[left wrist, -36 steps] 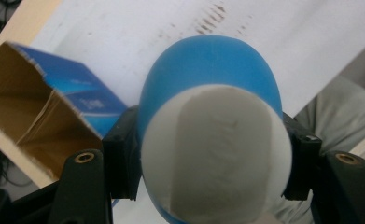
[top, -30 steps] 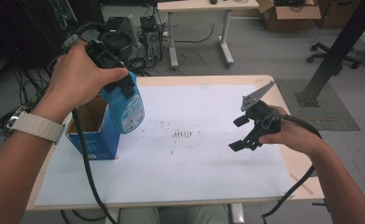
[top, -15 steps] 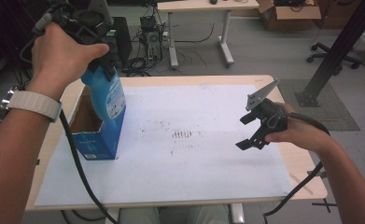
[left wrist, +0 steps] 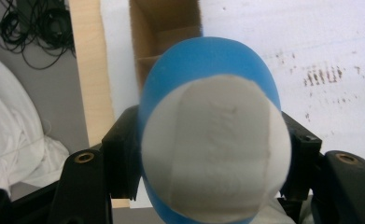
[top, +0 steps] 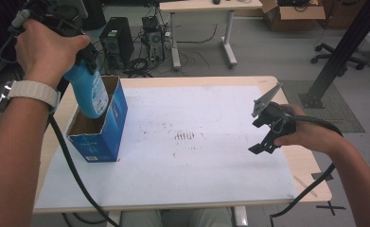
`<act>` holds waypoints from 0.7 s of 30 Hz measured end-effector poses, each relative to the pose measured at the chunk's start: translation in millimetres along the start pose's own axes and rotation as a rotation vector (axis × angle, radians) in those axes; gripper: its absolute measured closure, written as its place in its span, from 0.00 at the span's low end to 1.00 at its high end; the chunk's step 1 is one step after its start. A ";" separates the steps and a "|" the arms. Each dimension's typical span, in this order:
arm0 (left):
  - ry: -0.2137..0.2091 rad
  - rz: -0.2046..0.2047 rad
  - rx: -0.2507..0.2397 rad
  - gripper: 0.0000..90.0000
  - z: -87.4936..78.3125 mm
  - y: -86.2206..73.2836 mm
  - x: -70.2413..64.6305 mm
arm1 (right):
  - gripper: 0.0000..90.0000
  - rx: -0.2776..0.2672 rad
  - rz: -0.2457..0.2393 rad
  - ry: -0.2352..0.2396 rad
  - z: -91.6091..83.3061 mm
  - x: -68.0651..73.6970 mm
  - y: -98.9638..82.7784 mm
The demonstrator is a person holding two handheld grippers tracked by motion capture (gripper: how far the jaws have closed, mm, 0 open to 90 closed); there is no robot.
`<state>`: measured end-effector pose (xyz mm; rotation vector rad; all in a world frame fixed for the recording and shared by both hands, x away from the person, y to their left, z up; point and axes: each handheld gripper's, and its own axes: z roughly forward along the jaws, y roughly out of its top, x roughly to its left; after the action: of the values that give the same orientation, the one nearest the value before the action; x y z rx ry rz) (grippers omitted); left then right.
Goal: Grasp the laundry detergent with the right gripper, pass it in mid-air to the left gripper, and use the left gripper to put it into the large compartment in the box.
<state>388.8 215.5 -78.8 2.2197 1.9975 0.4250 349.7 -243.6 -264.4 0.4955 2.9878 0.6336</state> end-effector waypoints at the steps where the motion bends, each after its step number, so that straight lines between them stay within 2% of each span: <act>1: -0.001 -0.014 -0.003 0.42 1.9 0.3 2.3 | 0.06 0.000 0.000 0.000 0.0 0.0 0.0; 4: -0.002 -0.037 -0.011 0.42 6.7 0.3 7.1 | 0.06 0.028 -0.004 -0.015 -0.3 -0.4 0.0; 5: -0.002 -0.043 -0.013 0.42 8.2 0.1 8.1 | 0.06 0.056 -0.007 -0.029 -0.1 -0.5 -1.0; 9: 0.001 -0.061 -0.019 0.42 17.1 0.6 13.2 | 0.07 0.077 -0.008 -0.038 0.0 -1.5 -4.6; 16: 0.000 -0.090 -0.033 0.42 31.2 0.7 20.5 | 0.07 0.080 0.004 -0.039 -1.5 -2.5 -10.6; 21: 0.001 -0.090 -0.030 0.42 43.4 -0.4 22.0 | 0.07 0.070 0.015 -0.034 -1.0 -2.4 -14.5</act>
<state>403.0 241.3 -117.6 2.1027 2.0680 0.4431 347.5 -257.3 -269.4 0.5285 2.9849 0.5183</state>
